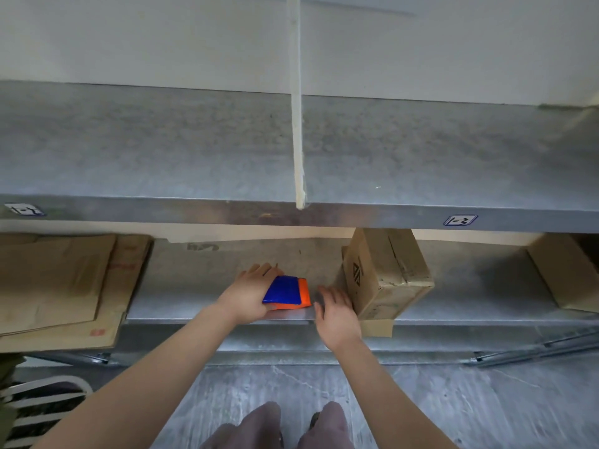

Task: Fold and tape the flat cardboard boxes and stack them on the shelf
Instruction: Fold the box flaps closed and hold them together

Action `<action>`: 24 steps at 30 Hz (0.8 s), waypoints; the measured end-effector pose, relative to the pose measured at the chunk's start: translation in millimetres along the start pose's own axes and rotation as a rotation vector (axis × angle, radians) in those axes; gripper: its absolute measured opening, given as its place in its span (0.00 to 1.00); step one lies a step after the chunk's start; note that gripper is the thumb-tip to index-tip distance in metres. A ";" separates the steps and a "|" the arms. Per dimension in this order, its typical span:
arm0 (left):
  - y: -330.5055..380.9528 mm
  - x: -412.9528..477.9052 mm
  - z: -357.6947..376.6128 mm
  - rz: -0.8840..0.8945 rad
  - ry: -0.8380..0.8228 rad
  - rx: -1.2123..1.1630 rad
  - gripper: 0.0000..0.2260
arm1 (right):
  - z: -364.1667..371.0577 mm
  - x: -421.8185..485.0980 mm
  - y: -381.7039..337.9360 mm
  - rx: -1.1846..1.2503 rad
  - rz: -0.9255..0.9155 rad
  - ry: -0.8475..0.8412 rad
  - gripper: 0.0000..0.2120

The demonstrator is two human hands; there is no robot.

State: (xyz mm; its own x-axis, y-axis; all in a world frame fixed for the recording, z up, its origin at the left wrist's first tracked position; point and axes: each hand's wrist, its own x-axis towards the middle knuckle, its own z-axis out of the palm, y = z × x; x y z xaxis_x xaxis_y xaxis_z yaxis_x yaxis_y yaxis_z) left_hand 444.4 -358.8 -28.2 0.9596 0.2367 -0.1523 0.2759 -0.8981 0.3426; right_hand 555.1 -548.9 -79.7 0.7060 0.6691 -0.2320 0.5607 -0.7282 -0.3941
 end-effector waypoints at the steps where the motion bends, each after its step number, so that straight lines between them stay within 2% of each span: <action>1: 1.6 -2.4 0.4 -0.003 0.013 0.002 0.26 | -0.2 -0.1 0.3 0.019 0.003 -0.001 0.21; 11: 0.6 -25.6 -18.8 0.061 0.088 -0.123 0.28 | 0.0 -0.9 6.6 0.047 -0.041 -0.038 0.21; 14: -4.5 -34.3 -33.4 0.086 0.104 -0.122 0.29 | -4.8 -0.9 -0.9 0.297 -0.017 -0.017 0.20; 18: 3.9 -40.8 -49.8 0.150 0.147 -0.122 0.25 | -19.6 -3.3 -16.8 0.688 0.009 -0.026 0.16; 21: 14.6 -42.8 -61.4 0.184 0.185 -0.140 0.25 | -31.7 -8.3 -24.2 0.839 0.067 -0.079 0.11; 24: 25.7 -43.7 -74.1 0.219 0.238 -0.162 0.25 | -44.7 -16.8 -27.3 0.917 0.067 -0.036 0.11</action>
State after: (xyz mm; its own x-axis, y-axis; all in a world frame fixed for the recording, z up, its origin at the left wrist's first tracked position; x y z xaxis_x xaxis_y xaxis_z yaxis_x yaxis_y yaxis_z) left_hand 413.7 -364.7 55.9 0.9777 0.1422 0.1547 0.0495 -0.8713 0.4883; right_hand 547.3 -546.9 -25.3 0.7022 0.6453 -0.3008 -0.0539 -0.3730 -0.9263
